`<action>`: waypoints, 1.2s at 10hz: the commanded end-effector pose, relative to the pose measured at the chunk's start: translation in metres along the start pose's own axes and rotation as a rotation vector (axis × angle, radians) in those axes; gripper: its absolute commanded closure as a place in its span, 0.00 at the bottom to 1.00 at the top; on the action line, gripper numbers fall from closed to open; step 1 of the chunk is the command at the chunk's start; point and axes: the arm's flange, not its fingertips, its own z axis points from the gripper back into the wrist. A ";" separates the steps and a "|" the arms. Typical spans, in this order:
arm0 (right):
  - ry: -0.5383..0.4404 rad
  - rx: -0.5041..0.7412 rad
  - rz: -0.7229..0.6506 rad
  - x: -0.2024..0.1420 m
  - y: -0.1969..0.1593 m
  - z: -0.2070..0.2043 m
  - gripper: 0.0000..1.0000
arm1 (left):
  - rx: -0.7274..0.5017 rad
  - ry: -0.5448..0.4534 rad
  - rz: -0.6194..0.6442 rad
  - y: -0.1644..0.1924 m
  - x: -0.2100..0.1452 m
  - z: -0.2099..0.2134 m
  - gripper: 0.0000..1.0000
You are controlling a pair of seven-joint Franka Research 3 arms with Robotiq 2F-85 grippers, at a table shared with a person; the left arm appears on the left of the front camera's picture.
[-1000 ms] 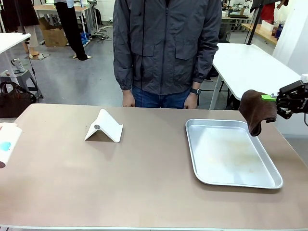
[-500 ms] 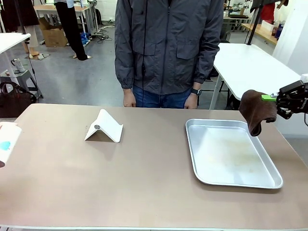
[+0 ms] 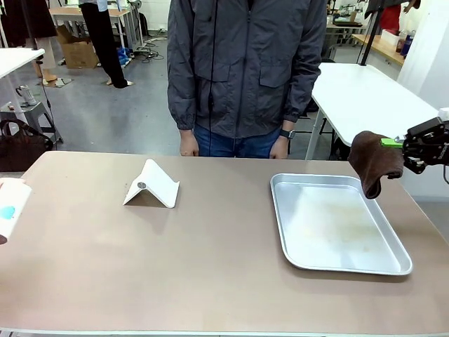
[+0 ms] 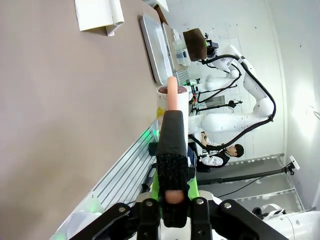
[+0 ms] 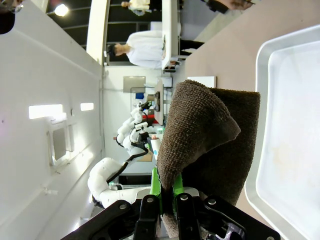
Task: Clean the surface of the table.
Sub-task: Return the Lint Roller and towel to their original positions.
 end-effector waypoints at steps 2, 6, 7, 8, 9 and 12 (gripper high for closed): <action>-0.002 0.008 0.005 0.001 0.004 0.001 0.90 | -0.005 0.001 -0.001 -0.004 0.001 0.001 0.78; -0.002 0.008 0.005 0.001 0.004 0.001 0.90 | -0.005 0.001 -0.001 -0.004 0.001 0.001 0.78; -0.002 0.008 0.005 0.001 0.004 0.001 0.90 | -0.005 0.001 -0.001 -0.004 0.001 0.001 0.78; -0.002 0.008 0.005 0.001 0.004 0.001 0.90 | -0.005 0.001 -0.001 -0.004 0.001 0.001 0.78; 0.000 0.000 0.000 0.000 0.000 0.000 0.90 | 0.000 0.000 0.000 0.000 0.000 0.000 0.78; 0.048 -0.127 0.035 0.009 0.011 -0.077 0.90 | 0.042 0.073 0.090 -0.032 0.045 -0.027 0.78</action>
